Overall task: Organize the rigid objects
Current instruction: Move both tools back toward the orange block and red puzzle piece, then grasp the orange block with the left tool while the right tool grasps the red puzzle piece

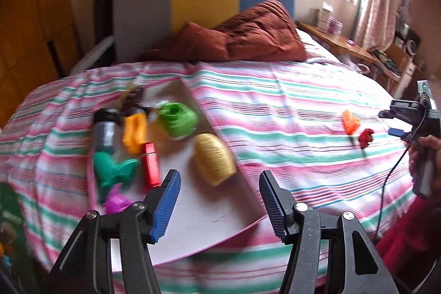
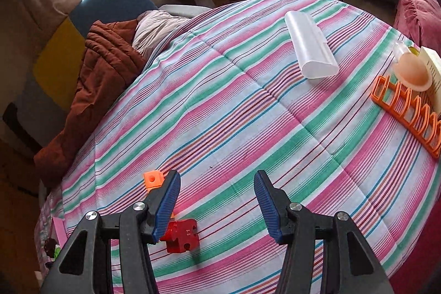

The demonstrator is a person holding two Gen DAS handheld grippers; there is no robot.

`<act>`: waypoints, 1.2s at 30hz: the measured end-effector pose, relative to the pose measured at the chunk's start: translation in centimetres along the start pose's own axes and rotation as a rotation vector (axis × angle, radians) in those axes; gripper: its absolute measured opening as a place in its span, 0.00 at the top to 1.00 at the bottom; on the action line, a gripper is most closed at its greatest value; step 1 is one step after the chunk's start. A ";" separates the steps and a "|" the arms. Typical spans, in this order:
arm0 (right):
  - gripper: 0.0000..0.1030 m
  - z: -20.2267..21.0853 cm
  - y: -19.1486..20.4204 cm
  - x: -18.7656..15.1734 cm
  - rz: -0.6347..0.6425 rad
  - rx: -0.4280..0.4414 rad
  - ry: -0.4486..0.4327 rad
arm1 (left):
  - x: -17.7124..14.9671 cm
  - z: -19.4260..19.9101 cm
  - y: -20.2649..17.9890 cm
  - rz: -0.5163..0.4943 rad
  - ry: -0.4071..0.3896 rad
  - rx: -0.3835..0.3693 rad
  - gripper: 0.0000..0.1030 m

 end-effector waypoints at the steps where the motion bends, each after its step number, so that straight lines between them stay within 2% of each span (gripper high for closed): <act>1: 0.45 0.1 0.0 0.0 -0.008 0.009 -0.002 | 0.3 -0.5 -0.7 -0.008 0.006 -0.016 0.41; 10: 0.45 0.2 0.1 0.3 -0.023 0.040 -0.002 | 3.0 -5.7 -9.8 -0.113 0.062 -0.214 0.43; 13: 0.45 0.3 0.3 0.3 -0.017 0.048 0.001 | 4.1 -8.3 -13.3 -0.103 0.115 -0.307 0.43; 17: 0.45 0.2 -0.1 0.4 -0.041 0.065 0.009 | 5.5 -11.4 -17.0 -0.088 0.166 -0.381 0.43; 23: 0.45 0.0 -0.7 0.8 -0.088 0.080 0.013 | 7.4 -14.9 -21.1 -0.055 0.219 -0.432 0.44; 26: 0.45 -0.1 -1.0 0.9 -0.107 0.092 0.021 | 7.8 -16.3 -23.0 -0.070 0.224 -0.437 0.44; 28: 0.45 -0.1 -1.1 1.0 -0.117 0.097 0.020 | 7.6 -17.9 -24.1 -0.083 0.245 -0.435 0.53; 29: 0.45 -0.1 -1.2 1.0 -0.121 0.098 0.019 | 7.4 -18.7 -24.5 -0.083 0.266 -0.431 0.62; 31: 0.45 -0.1 -1.2 1.1 -0.125 0.104 0.019 | 6.8 -20.3 -25.2 -0.085 0.303 -0.434 0.65; 33: 0.45 -0.3 -1.3 1.1 -0.130 0.106 0.027 | 5.9 -21.5 -25.5 -0.098 0.331 -0.424 0.74; 36: 0.45 -0.4 -1.2 1.1 -0.121 0.113 0.036 | 5.4 -21.4 -24.4 -0.063 0.317 -0.446 0.75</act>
Point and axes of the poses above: each gripper's, at about its wrist camera, not at the fingertips, and z roughly against the way its jaws point, y to its left, x to its top, the point moved 3 cm from there along -z, roughly the way its jaws point, and after that the axes turned 7 degrees about -y, right-handed, at the moved point
